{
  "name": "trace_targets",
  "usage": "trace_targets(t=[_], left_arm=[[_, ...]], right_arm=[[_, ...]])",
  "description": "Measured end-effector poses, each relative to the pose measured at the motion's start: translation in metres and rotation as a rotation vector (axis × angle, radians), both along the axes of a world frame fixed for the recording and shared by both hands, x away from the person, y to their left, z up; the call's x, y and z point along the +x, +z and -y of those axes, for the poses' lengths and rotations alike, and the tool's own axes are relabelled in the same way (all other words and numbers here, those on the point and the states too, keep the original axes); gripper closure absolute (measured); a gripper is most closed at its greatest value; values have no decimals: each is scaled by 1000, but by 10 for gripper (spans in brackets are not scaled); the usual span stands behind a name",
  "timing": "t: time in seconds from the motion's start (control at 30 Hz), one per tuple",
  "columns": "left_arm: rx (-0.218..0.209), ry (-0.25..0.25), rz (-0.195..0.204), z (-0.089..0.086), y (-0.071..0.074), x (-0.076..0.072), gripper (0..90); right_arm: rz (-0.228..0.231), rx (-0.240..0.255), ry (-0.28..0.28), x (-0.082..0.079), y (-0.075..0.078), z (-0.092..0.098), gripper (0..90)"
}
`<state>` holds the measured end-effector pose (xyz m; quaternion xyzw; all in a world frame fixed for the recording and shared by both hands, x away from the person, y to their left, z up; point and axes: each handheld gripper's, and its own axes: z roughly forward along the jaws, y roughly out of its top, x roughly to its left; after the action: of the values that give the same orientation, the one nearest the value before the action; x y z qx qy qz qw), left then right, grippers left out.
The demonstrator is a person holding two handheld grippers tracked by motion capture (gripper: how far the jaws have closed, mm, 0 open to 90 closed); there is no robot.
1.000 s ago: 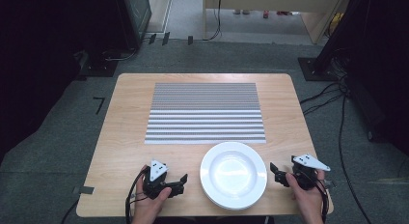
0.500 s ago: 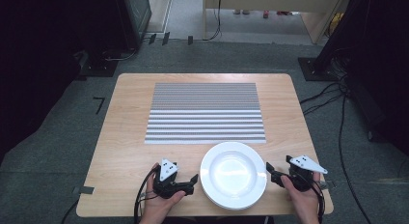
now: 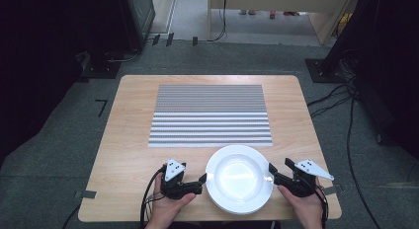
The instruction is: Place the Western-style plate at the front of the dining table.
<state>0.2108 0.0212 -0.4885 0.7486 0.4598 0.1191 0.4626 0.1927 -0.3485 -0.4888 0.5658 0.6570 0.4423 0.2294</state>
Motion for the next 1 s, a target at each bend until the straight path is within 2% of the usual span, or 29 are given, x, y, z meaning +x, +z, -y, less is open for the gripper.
trace_targets(t=[0.2, 0.27, 0.47, 0.5, 0.57, 0.6, 0.67, 0.77, 0.8, 0.9, 1.0], left_arm=[[12, -24, -11, 10, -3, -1, 152], [16, -32, -9, 14, -4, -1, 161], [21, -60, 5, 24, -5, -1, 292], [21, -73, 5, 24, -6, -1, 331], [11, -83, 0, 25, -7, -3, 348], [6, -90, -3, 25, -7, -3, 368], [-5, -104, -5, 25, -8, -4, 400], [-23, -125, -29, 25, -10, -4, 419], [-25, -131, -32, 26, -11, -4, 423], [-31, -130, -38, 25, -11, -4, 423], [-44, -133, -40, 24, -12, -4, 424]], right_arm=[[-1, 26, 40, -3, 0, -7, 551], [2, 30, 49, -4, -1, -8, 588], [10, 34, 60, -5, -1, -9, 640], [13, 41, 58, -5, -2, -9, 645], [22, 57, 45, -6, -1, -8, 648], [9, 87, 51, -6, -1, -8, 659], [-10, 112, 58, -6, -1, -8, 678], [-18, 120, 54, -6, -1, -9, 700], [-32, 140, 59, -6, -1, -9, 706], [-41, 145, 61, -4, -2, -8, 731], [-61, 202, 52, -3, -3, -4, 740]])
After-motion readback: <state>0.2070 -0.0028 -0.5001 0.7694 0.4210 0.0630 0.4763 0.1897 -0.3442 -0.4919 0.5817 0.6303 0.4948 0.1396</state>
